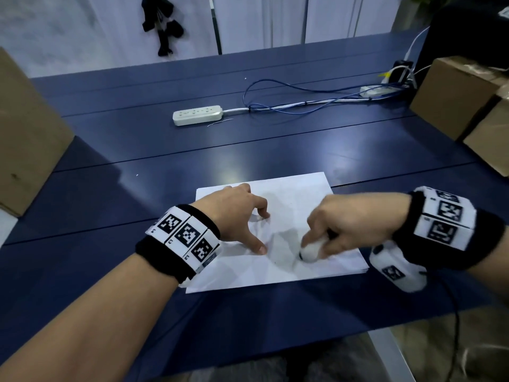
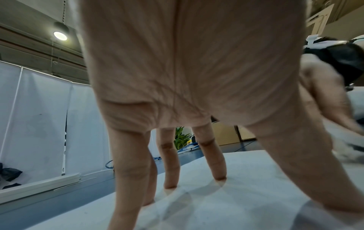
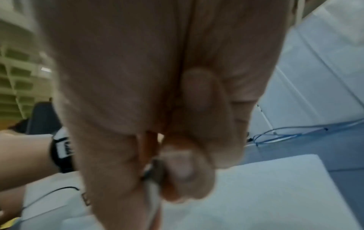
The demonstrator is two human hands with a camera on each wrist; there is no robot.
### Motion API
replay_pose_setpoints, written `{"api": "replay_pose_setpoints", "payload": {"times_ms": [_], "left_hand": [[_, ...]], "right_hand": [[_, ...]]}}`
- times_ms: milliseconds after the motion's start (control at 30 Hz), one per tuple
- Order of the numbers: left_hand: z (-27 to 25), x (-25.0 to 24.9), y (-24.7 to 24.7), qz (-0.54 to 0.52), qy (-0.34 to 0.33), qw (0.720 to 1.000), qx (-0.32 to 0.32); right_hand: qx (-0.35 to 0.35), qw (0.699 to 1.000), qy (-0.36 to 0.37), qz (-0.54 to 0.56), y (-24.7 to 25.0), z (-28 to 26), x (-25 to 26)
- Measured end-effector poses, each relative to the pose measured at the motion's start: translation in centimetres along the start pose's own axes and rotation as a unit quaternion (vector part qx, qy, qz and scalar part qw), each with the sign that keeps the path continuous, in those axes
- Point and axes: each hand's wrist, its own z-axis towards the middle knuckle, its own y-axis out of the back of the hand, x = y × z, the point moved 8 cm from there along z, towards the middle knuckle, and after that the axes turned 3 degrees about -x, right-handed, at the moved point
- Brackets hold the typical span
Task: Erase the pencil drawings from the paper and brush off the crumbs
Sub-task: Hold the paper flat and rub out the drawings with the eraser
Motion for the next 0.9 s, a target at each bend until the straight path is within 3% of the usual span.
{"api": "replay_pose_setpoints", "payload": {"times_ms": [67, 200, 267, 333, 400, 467, 667, 733, 833, 900], "left_hand": [[0.0, 0.0, 0.0, 0.002, 0.001, 1.000, 0.001], [-0.1, -0.1, 0.0, 0.007, 0.002, 1.000, 0.001], [-0.1, -0.1, 0.1, 0.004, 0.003, 1.000, 0.001], [-0.1, 0.0, 0.1, 0.001, 0.004, 1.000, 0.001], [-0.1, 0.0, 0.0, 0.001, 0.003, 1.000, 0.001], [-0.1, 0.0, 0.0, 0.001, 0.004, 1.000, 0.002], [-0.1, -0.1, 0.1, -0.001, 0.005, 1.000, 0.004], [-0.2, 0.0, 0.1, -0.003, 0.007, 1.000, 0.005], [-0.1, -0.1, 0.1, 0.004, 0.004, 1.000, 0.003], [-0.1, -0.2, 0.1, 0.008, 0.004, 1.000, 0.003]], "right_hand": [[0.015, 1.000, 0.009, 0.007, -0.2, -0.3, 0.4], [-0.089, 0.987, -0.097, -0.097, 2.4, 1.0, -3.2], [-0.102, 0.981, -0.112, -0.123, 2.3, 0.8, -4.1], [-0.064, 0.989, -0.073, -0.108, 1.4, 0.1, -2.6], [0.002, 1.000, -0.020, -0.015, 0.0, -0.8, -0.8], [0.042, 0.998, -0.016, 0.042, -0.4, -1.1, -0.2], [-0.105, 0.983, -0.123, -0.086, 3.2, 1.3, -4.5], [-0.079, 0.990, -0.097, -0.062, 2.3, 1.0, -3.5], [0.034, 0.999, -0.015, 0.039, -0.8, -0.4, 0.2], [0.032, 0.999, -0.012, 0.025, -0.9, -0.5, 0.5]]}}
